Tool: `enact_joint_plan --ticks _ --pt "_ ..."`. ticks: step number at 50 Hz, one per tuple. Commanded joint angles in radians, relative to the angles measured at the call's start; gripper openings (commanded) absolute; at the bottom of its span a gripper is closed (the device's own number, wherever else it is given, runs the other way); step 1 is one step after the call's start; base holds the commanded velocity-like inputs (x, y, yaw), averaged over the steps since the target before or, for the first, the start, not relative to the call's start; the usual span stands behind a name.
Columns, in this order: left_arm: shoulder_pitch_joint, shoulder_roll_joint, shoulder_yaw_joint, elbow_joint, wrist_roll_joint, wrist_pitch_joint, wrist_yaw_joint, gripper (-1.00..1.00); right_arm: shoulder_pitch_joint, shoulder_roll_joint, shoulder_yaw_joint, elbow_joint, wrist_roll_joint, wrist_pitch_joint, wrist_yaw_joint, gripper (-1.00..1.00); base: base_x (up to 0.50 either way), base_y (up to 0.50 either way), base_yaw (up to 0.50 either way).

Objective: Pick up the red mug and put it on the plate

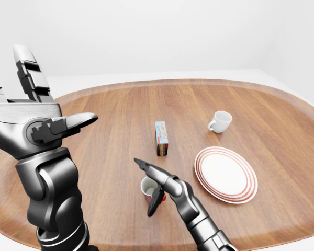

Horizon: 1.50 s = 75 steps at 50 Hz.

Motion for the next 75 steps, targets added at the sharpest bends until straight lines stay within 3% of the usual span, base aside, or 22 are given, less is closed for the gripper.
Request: enact_joint_plan --ticks 1,11,15,28,29,30,31,32,49,56,64,75 --pt "0.000 0.000 0.001 0.006 0.003 0.000 -0.003 1.00 -0.021 0.000 -0.006 0.069 -0.042 0.000 0.016 1.00 0.00 0.00 0.00" --pt "0.004 -0.003 0.000 -0.006 -0.004 0.000 0.001 1.00 -0.148 -0.007 -0.023 0.278 -0.244 0.000 -0.020 1.00 0.00 0.00 0.00" --pt "0.000 0.003 0.007 0.003 -0.007 0.000 0.002 1.00 -0.145 0.022 -0.021 0.326 -0.295 0.000 -0.032 1.00 0.00 0.00 0.00" --pt "0.009 -0.003 0.001 0.007 0.000 0.000 -0.004 1.00 -0.134 0.023 -0.031 0.292 -0.358 0.000 -0.011 1.00 0.00 0.00 0.00" --pt "0.010 -0.003 -0.001 0.010 0.002 0.000 -0.005 1.00 -0.133 0.025 -0.032 0.282 -0.358 0.000 -0.007 0.37 0.00 0.00 0.00" --pt "0.008 -0.003 0.000 0.015 0.004 0.000 -0.007 1.00 -0.133 0.026 -0.034 0.276 -0.356 0.000 -0.005 -0.62 0.00 0.00 0.00" --pt "0.007 -0.003 0.000 0.017 0.004 0.000 -0.007 1.00 -0.135 0.025 -0.035 0.279 -0.358 0.000 -0.009 -0.92 0.00 0.00 0.00" --pt "0.007 -0.003 0.000 0.018 0.004 0.000 -0.007 1.00 -0.133 0.026 -0.033 0.279 -0.359 0.000 -0.008 -1.00 0.00 0.00 0.00" --pt "0.010 -0.001 0.005 0.021 0.003 0.000 -0.012 1.00 -0.130 0.025 -0.043 0.268 -0.339 0.000 -0.001 -1.00 0.00 0.00 0.00" --pt "0.012 0.000 0.005 0.028 0.005 0.000 -0.014 1.00 -0.103 0.039 -0.058 0.014 -0.213 0.000 0.113 -1.00 0.00 0.00 0.00" --pt "0.013 0.001 0.007 0.031 0.008 0.000 -0.017 1.00 -0.115 0.003 -0.058 -0.286 -0.179 0.000 0.255 -1.00 0.00 0.00 0.00" --pt "0.008 0.005 0.012 0.037 0.009 0.000 -0.016 1.00 -0.101 -0.047 -0.072 -0.445 -0.184 0.000 0.255 -1.00 0.00 0.00 0.00"
